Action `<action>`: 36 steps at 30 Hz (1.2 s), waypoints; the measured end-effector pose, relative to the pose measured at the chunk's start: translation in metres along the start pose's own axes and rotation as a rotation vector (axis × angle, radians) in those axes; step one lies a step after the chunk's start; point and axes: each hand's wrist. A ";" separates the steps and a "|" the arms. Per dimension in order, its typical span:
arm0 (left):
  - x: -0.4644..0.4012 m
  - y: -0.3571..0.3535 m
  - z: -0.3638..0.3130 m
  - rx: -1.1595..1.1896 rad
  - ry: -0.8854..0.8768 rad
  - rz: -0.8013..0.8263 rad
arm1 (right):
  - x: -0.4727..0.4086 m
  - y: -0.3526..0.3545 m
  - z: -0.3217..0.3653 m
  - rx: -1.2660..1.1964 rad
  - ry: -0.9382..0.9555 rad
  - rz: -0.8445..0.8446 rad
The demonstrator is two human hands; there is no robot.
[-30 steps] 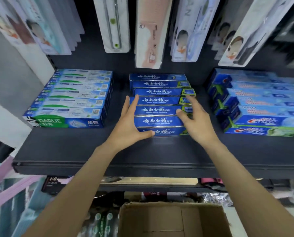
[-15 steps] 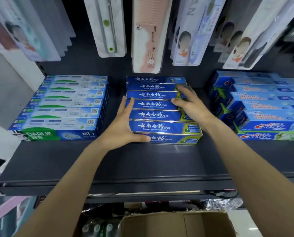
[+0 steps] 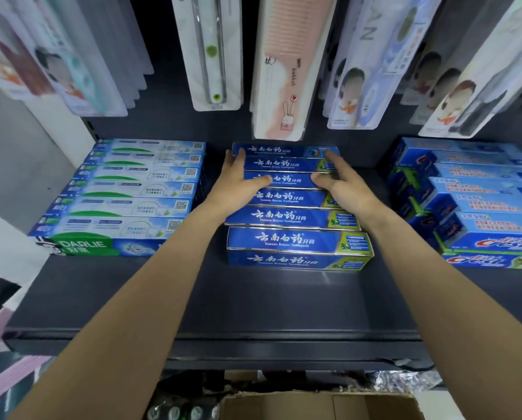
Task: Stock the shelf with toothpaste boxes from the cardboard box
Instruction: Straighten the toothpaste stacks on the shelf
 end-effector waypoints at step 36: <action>0.115 -0.022 0.043 0.028 -0.165 -0.197 | 0.133 -0.029 -0.014 -0.267 0.050 -0.139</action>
Point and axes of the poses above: each hand's wrist, its own x-axis away from the middle knuckle, its own y-axis out of the back of the hand, z = x × y, and after that the axes turned 6 degrees about x, right-handed
